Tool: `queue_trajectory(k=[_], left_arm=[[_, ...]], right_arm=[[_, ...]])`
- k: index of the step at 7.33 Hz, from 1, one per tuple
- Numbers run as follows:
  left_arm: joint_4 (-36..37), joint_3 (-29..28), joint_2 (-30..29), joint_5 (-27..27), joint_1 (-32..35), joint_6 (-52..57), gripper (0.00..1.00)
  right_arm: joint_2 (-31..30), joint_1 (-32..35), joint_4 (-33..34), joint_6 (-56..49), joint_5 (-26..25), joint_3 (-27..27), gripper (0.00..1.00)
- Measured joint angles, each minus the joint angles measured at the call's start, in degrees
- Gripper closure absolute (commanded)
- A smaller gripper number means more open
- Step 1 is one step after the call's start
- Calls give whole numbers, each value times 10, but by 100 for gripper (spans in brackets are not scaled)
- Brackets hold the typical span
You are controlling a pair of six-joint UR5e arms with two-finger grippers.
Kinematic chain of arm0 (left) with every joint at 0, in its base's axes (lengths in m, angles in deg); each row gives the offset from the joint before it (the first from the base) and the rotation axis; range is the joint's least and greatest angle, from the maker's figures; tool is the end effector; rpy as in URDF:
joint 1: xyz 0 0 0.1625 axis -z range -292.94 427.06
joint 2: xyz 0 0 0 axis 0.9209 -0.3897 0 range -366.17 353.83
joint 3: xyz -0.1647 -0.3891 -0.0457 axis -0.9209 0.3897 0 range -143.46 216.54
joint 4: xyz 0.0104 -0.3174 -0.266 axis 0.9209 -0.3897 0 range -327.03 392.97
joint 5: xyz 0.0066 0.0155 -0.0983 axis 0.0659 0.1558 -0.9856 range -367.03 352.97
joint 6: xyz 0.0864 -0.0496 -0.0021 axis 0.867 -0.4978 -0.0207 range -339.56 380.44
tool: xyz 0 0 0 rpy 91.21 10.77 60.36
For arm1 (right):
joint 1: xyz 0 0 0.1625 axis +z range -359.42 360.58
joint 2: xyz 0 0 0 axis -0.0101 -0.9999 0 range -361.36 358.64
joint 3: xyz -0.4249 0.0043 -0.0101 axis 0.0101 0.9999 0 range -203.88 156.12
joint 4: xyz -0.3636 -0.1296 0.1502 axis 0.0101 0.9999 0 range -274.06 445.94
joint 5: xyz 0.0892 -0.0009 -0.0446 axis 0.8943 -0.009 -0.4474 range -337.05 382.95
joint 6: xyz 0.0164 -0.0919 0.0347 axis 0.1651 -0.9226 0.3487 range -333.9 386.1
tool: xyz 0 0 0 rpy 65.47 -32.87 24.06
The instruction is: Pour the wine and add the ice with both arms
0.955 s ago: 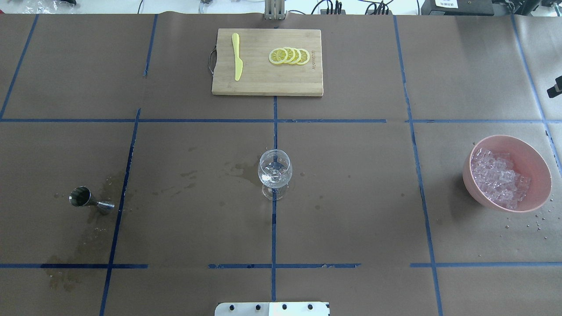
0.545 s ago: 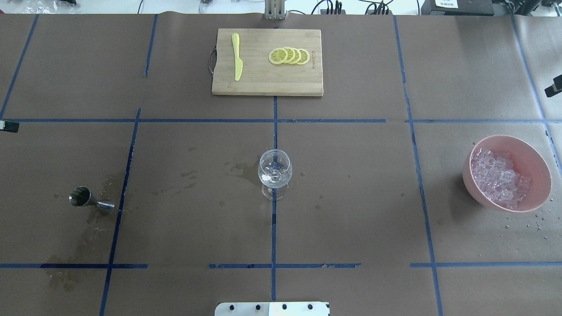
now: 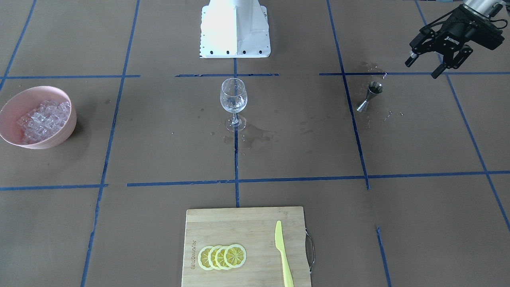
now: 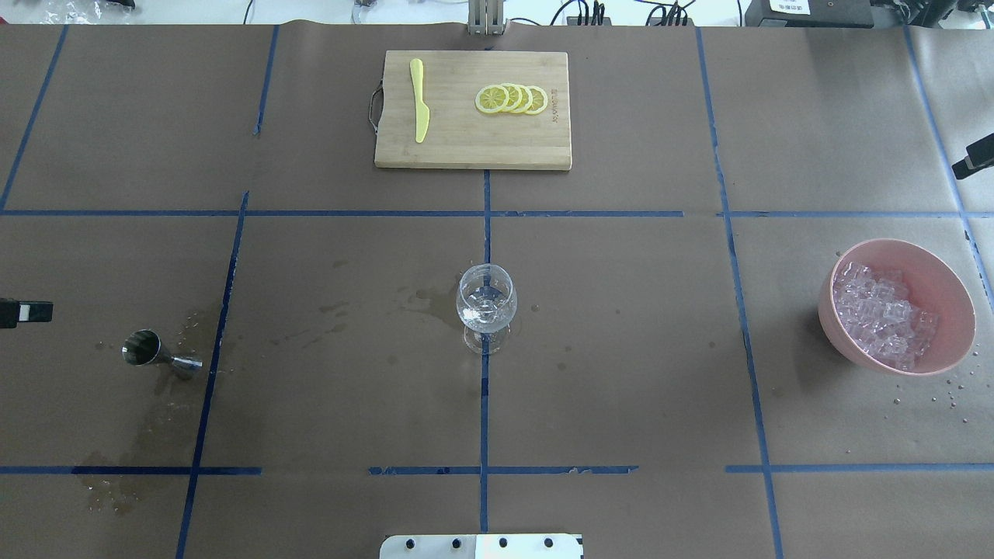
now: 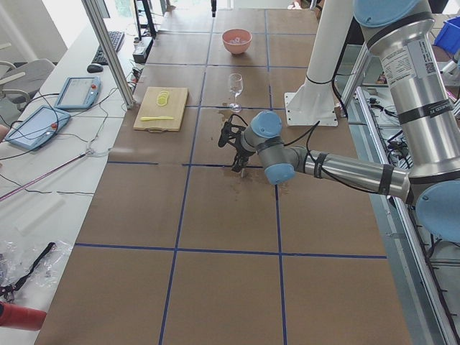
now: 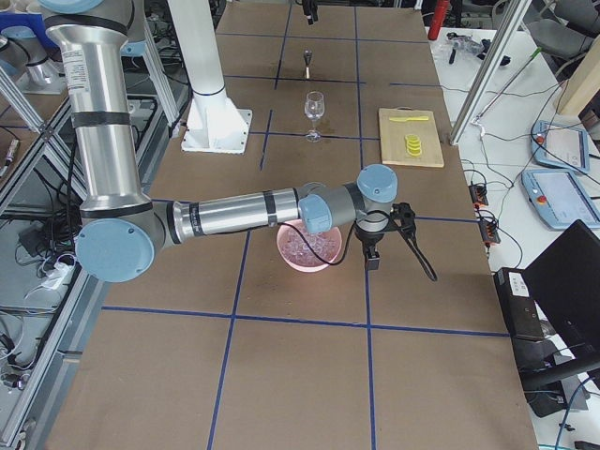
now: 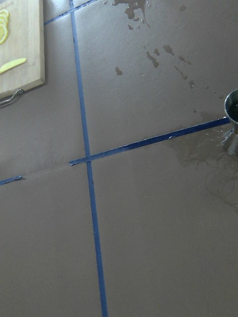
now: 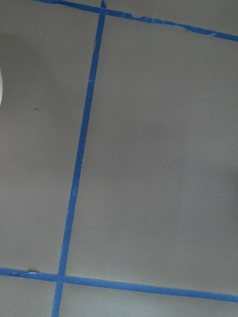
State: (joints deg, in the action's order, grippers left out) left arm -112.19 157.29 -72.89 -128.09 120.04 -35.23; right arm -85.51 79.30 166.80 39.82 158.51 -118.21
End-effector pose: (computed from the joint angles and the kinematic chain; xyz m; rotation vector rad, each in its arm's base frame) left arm 0.1409 -0.3228 0.4525 0.3816 1.1018 0.0084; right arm -0.0460 -0.5481 0.5488 0.1411 -0.8375 -0.0941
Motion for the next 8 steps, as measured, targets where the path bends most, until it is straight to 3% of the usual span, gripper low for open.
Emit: queue_trajectory(k=[3, 6, 7, 8], left_arm=[[0, 42, 55, 192, -200, -167, 1], [25, 41, 65, 427, -400, -302, 2], [45, 39, 63, 498, -450, -333, 10], [54, 32, 59, 561, -484, -348, 8]], right_arm=[[-3, -2, 0, 0, 20, -9, 0], [-3, -2, 0, -1, 22, -16, 0], [-3, -2, 0, -1, 22, -16, 0], [-3, -2, 0, -1, 22, -16, 0]])
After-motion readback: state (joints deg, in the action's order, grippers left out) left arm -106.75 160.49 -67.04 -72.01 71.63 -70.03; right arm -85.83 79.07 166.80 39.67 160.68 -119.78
